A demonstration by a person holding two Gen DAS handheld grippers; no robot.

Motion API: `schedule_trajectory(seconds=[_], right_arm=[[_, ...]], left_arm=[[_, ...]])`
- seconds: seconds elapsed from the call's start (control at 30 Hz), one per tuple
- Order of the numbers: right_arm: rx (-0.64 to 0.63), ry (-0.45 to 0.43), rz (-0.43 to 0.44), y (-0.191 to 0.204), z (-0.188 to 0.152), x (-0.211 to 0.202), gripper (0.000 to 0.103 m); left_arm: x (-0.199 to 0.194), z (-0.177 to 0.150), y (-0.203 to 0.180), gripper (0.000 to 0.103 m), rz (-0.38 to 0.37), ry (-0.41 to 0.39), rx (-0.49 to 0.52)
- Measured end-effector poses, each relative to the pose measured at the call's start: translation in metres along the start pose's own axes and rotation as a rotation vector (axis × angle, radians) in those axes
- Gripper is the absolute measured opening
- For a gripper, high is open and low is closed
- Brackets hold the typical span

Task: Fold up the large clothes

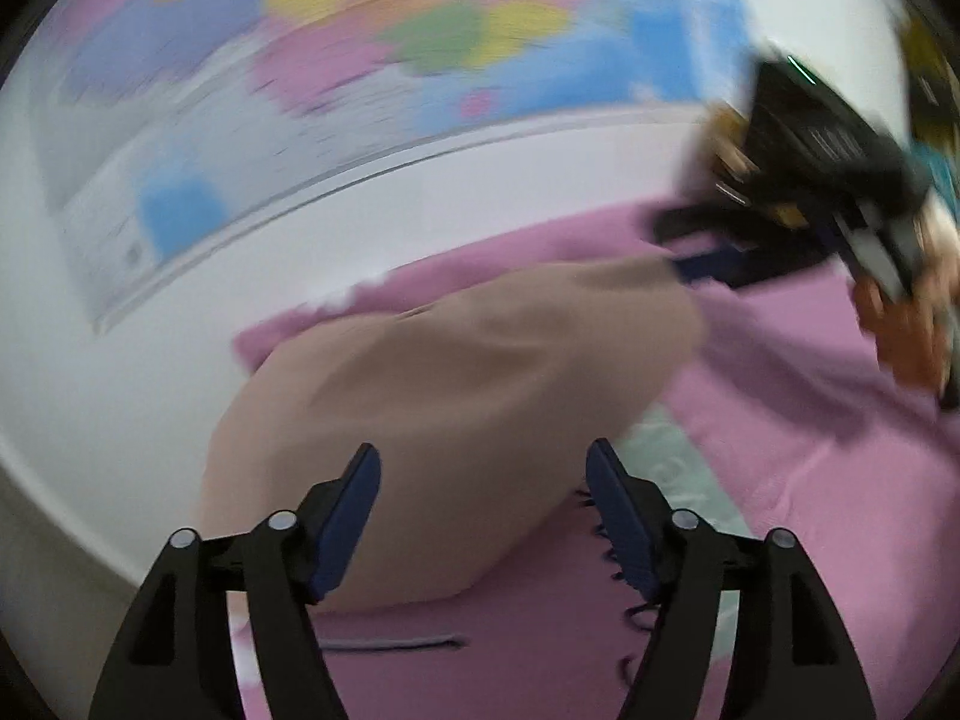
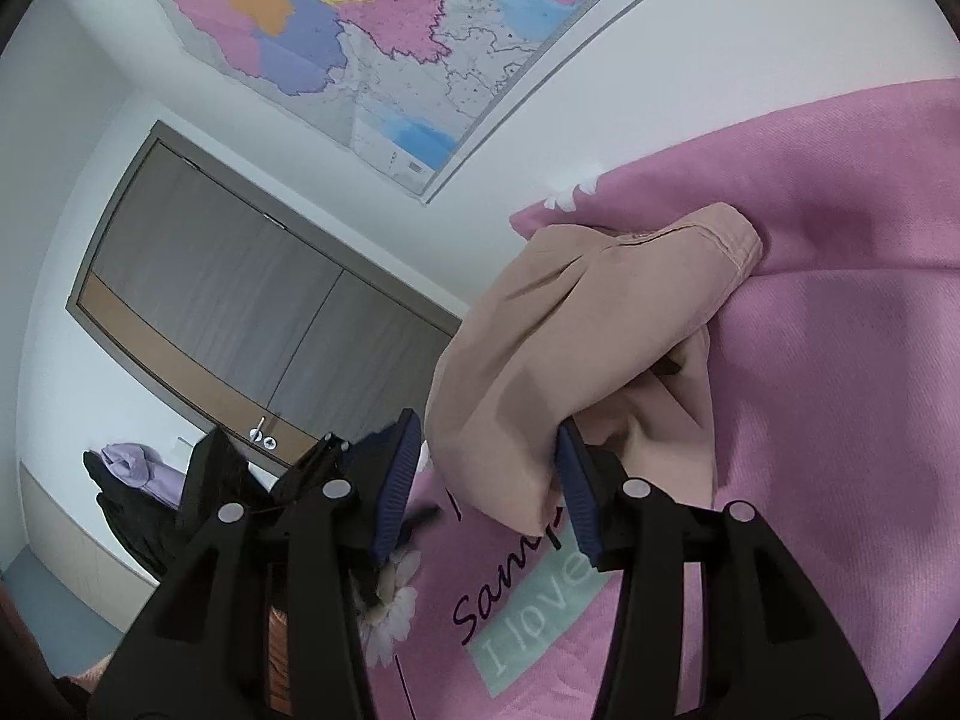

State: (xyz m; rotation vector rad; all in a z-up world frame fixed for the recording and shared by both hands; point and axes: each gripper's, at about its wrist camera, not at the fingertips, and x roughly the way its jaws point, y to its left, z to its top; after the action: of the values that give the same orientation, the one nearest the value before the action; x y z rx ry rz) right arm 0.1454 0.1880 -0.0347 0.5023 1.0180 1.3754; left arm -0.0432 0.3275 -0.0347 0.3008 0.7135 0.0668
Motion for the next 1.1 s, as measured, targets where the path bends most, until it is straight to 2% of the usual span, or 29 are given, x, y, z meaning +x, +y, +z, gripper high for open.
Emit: schedule_trajectory(seconds=[0.07, 0.13, 0.2, 0.3, 0.4, 0.43, 0.53, 0.63, 0.67, 0.77, 0.83, 0.87, 0.9, 1.03, 1.1], right_arm=[[0.01, 0.001, -0.002, -0.002, 0.001, 0.002, 0.045], [0.011, -0.005, -0.002, -0.003, 0.001, 0.0, 0.045], [-0.014, 0.0, -0.014, -0.002, -0.002, -0.004, 0.046], [-0.101, 0.008, -0.076, 0.002, -0.009, -0.008, 0.059], [-0.253, 0.033, -0.191, 0.015, -0.018, -0.005, 0.071], [-0.34, 0.047, -0.248, 0.024, -0.023, 0.001, 0.073], [-0.511, 0.071, -0.356, 0.041, -0.034, 0.018, 0.08], [-0.689, 0.071, -0.504, 0.058, -0.044, 0.042, 0.081], [-0.711, 0.065, -0.534, 0.059, -0.043, 0.049, 0.081], [-0.674, 0.056, -0.527, 0.052, -0.031, 0.059, 0.08], [-0.652, 0.082, -0.463, 0.048, -0.026, 0.063, 0.047], [-0.651, 0.121, -0.41, 0.048, -0.026, 0.066, 0.015], [-0.666, 0.152, -0.382, 0.05, -0.029, 0.066, 0.006], [-0.77, 0.165, -0.35, 0.056, -0.06, 0.029, 0.005], [-0.806, 0.175, -0.382, 0.051, -0.076, 0.012, 0.005]], left_arm=[[0.031, 0.006, -0.019, 0.069, 0.042, 0.04, 0.05], [0.044, 0.009, -0.019, 0.063, 0.063, 0.066, 0.051], [0.051, 0.014, -0.007, 0.035, 0.044, 0.076, -0.006], [0.059, 0.024, 0.023, 0.023, -0.066, 0.082, -0.158], [0.064, 0.028, 0.055, 0.021, -0.182, 0.093, -0.302], [0.066, 0.028, 0.063, 0.021, -0.216, 0.105, -0.346], [0.07, 0.029, 0.073, 0.021, -0.283, 0.122, -0.417], [0.072, 0.031, 0.075, 0.021, -0.316, 0.135, -0.445], [0.074, 0.031, 0.077, 0.021, -0.324, 0.139, -0.45], [0.075, 0.031, 0.077, 0.021, -0.334, 0.141, -0.451], [0.075, 0.032, 0.076, 0.023, -0.335, 0.145, -0.442], [0.075, 0.032, 0.075, 0.024, -0.338, 0.152, -0.445], [0.074, 0.032, 0.076, 0.027, -0.346, 0.154, -0.45], [0.064, 0.031, 0.076, 0.04, -0.405, 0.134, -0.452], [0.057, 0.029, 0.071, 0.047, -0.428, 0.116, -0.421]])
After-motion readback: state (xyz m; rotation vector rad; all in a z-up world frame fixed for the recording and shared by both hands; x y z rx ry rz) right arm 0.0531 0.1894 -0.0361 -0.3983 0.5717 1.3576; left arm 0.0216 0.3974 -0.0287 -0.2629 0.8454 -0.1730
